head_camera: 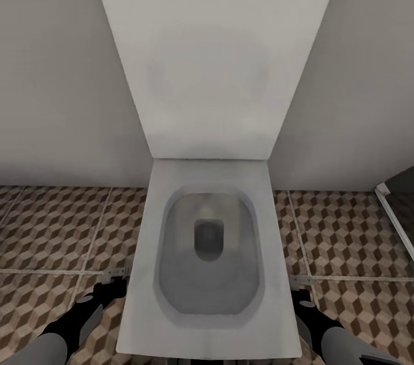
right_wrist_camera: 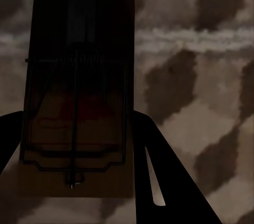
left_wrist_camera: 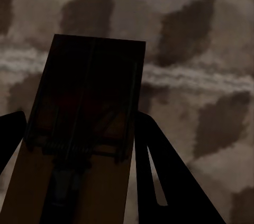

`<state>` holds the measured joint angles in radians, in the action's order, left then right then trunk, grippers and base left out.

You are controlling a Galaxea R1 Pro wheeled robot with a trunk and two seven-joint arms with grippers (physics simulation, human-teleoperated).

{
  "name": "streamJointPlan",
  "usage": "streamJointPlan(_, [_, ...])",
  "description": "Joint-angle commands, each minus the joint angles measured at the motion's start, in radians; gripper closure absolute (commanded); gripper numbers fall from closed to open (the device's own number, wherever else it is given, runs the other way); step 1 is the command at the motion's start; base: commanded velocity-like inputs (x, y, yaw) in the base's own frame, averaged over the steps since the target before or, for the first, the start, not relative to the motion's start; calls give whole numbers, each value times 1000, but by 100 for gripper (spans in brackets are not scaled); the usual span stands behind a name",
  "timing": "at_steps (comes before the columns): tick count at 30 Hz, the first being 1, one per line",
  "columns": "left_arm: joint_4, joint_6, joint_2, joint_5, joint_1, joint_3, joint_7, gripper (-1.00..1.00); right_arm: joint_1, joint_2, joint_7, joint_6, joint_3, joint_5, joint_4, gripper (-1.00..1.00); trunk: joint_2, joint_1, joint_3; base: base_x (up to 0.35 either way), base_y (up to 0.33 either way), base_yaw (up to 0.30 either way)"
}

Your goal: Take the four mousetraps from the cabinet in the bathroom and place them on the bathroom floor. Make sure all four end up on the same floor surface, and ensure that at least two of them are either under or directly next to the same bathroom sink.

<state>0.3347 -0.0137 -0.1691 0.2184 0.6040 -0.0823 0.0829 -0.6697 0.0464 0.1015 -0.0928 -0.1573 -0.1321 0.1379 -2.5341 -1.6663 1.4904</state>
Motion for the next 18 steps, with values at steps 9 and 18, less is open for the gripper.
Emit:
streamJointPlan(9, [1, -2, -1, 6, 0, -8, 0, 100, -1, -2, 1, 5, -8, -8, -1, 100, 0, 0, 1, 0, 0, 0])
streamJointPlan(18, [1, -2, -1, 6, 0, -9, 0, 100, -1, -1, -1, 4, -9, -8, -1, 100, 0, 0, 2, 0, 0, 0])
